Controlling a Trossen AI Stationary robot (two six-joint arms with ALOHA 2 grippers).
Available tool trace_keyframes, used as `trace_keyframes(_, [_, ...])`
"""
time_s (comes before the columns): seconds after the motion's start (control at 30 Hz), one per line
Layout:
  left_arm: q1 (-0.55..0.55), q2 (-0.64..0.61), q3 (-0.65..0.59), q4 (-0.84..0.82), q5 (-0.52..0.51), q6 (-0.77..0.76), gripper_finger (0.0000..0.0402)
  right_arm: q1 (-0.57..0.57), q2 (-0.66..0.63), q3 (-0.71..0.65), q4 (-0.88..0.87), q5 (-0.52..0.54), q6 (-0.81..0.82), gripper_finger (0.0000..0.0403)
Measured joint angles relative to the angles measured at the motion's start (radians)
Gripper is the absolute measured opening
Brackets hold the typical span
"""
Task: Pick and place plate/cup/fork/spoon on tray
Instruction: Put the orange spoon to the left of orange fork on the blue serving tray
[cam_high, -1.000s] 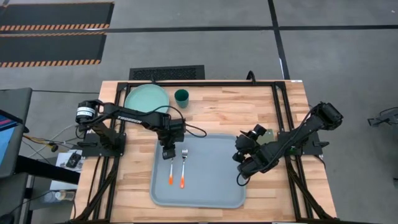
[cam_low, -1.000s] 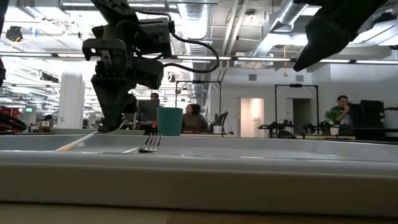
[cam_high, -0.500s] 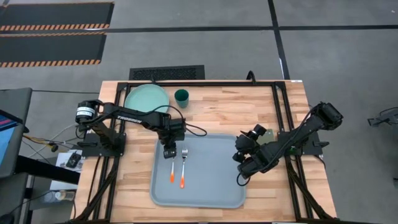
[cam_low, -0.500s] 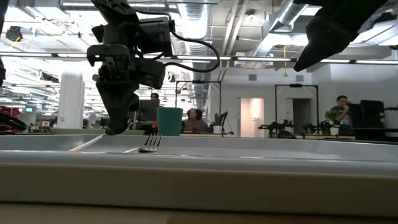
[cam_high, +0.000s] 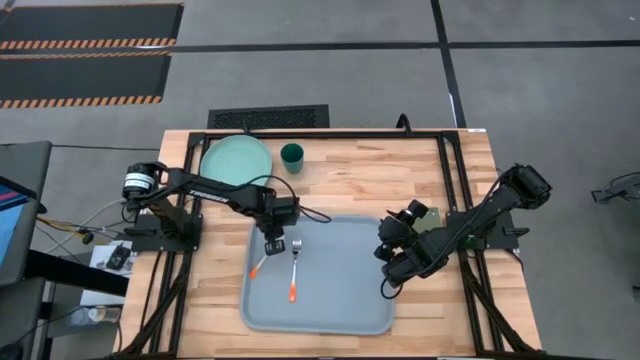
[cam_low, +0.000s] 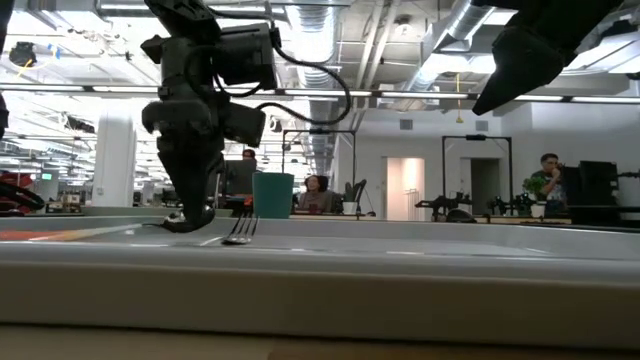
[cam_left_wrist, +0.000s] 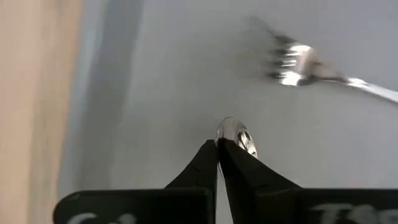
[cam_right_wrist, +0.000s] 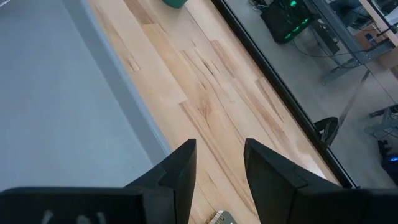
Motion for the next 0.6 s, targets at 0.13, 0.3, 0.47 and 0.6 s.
trace_keyframes(0.13, [-0.006,-0.002,0.0,-0.015,-0.047,-0.041,0.0002,0.0,0.0,0.0,0.0,0.0,0.0,0.0159])
trace_keyframes(0.3, [-0.007,-0.018,0.014,-0.012,0.008,-0.109,0.0002,0.0,0.0,0.0,0.0,0.0,0.0,0.0159])
trace_keyframes(0.47, [-0.004,-0.044,0.065,-0.092,0.005,-0.204,0.0002,0.0,0.0,0.0,0.0,0.0,0.0,0.0159])
trace_keyframes(0.6, [-0.003,-0.063,0.073,-0.094,-0.001,-0.317,0.0002,0.001,0.0,0.0,0.001,-0.002,0.003,0.0159])
